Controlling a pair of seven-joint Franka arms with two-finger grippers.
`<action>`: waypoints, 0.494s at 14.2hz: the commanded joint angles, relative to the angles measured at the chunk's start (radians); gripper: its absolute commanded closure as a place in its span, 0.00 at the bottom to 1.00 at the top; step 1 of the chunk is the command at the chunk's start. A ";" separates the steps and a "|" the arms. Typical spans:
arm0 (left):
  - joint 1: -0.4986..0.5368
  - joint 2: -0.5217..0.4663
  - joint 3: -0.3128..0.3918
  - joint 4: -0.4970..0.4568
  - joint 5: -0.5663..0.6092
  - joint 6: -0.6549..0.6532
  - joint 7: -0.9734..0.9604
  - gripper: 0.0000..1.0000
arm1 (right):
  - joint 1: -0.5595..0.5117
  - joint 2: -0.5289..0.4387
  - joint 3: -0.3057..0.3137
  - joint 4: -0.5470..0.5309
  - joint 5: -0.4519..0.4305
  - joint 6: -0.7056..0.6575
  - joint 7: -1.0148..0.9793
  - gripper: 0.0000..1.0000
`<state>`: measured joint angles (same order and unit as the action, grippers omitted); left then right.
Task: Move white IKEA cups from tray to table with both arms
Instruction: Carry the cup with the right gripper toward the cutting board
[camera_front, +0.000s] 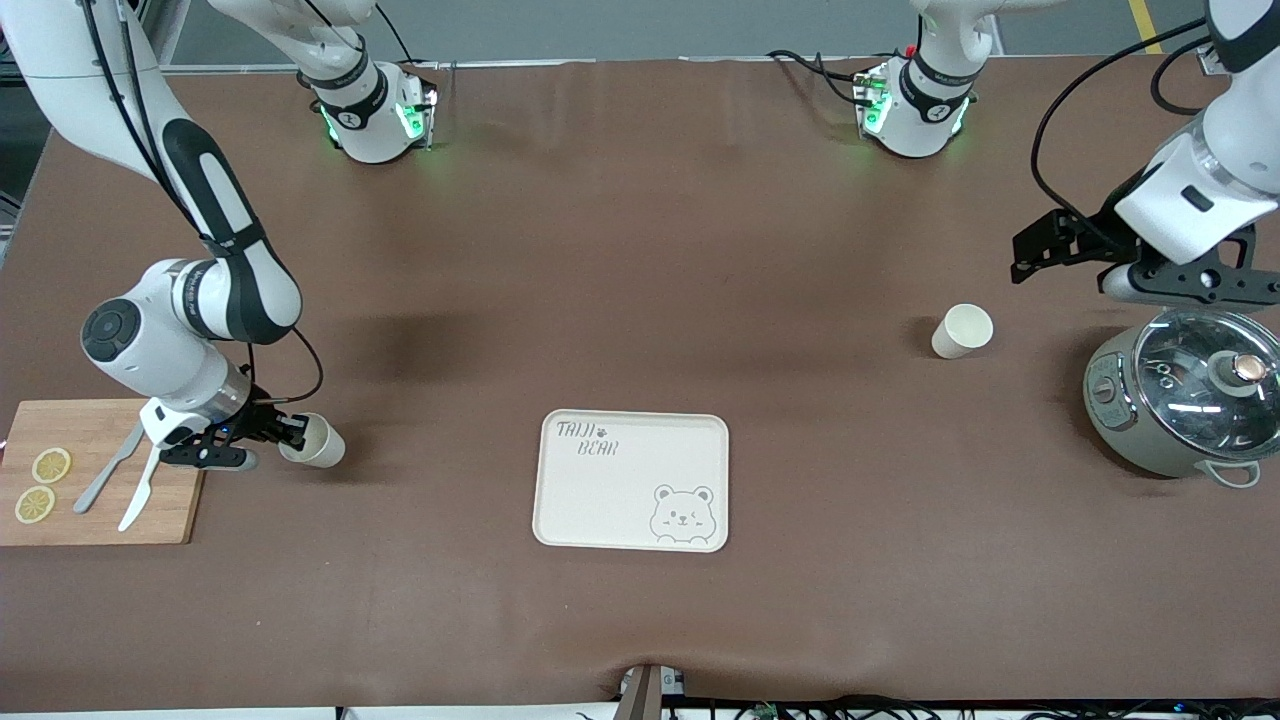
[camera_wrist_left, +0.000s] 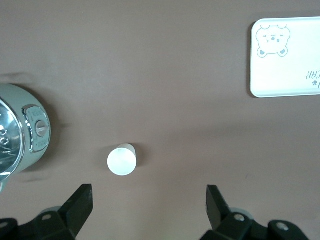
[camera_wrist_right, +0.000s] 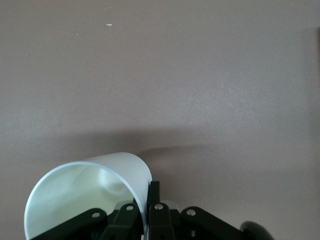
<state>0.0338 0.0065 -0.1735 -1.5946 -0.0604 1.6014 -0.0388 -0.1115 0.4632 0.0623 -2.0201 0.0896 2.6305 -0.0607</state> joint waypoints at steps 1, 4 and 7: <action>-0.038 -0.022 0.031 0.004 -0.002 -0.025 -0.004 0.00 | 0.001 0.015 0.001 -0.008 -0.001 0.043 0.005 1.00; -0.045 -0.017 0.038 0.004 0.007 -0.025 0.011 0.00 | 0.001 0.028 0.001 -0.009 -0.001 0.063 0.005 1.00; -0.060 -0.016 0.039 0.001 0.079 -0.025 0.013 0.00 | 0.001 0.029 0.001 -0.009 -0.001 0.065 0.005 1.00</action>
<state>-0.0035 -0.0055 -0.1518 -1.5960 -0.0238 1.5912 -0.0354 -0.1114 0.4936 0.0619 -2.0257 0.0896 2.6814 -0.0607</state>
